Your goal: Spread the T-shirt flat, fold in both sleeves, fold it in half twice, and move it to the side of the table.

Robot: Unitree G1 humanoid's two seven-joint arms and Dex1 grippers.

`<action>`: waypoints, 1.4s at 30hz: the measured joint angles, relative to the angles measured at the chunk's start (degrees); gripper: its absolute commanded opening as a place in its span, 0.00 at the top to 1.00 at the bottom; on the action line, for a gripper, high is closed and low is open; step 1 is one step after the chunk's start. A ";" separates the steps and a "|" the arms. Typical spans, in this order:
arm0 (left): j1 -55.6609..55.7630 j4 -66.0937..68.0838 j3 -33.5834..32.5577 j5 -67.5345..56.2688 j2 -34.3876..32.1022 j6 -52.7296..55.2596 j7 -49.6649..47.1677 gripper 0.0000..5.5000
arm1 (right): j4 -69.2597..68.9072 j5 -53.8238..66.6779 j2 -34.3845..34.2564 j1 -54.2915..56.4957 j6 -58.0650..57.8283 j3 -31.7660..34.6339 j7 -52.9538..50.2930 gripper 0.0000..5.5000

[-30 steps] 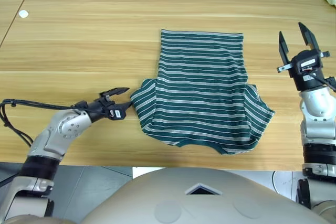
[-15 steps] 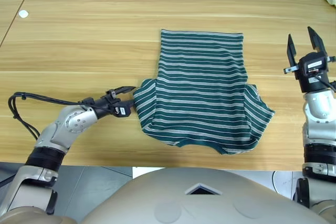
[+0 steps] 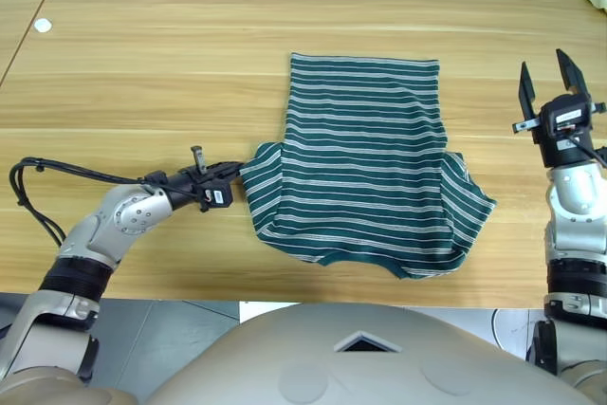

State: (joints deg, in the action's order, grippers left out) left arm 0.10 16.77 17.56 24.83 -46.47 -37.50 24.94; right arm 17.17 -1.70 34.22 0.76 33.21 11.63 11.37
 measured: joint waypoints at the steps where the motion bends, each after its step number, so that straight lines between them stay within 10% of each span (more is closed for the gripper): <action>1: 0.00 0.16 0.00 -0.29 0.02 -0.14 -0.18 1.00 | 0.14 -0.01 0.00 0.04 0.00 -0.02 0.00 0.64; 21: -0.41 1.54 -3.29 -6.23 13.88 -5.04 -10.95 1.00 | 6.32 -2.17 -1.56 2.25 2.43 -1.05 -0.40 0.64; 42: 3.11 7.05 8.68 -7.27 21.11 -12.07 -1.91 0.90 | 12.41 -5.04 -2.16 4.35 4.80 -3.12 -2.70 0.64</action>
State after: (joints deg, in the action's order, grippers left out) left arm 3.21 23.83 26.23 17.56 -25.37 -49.56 23.03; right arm 29.58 -6.74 32.05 5.11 38.01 8.51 8.67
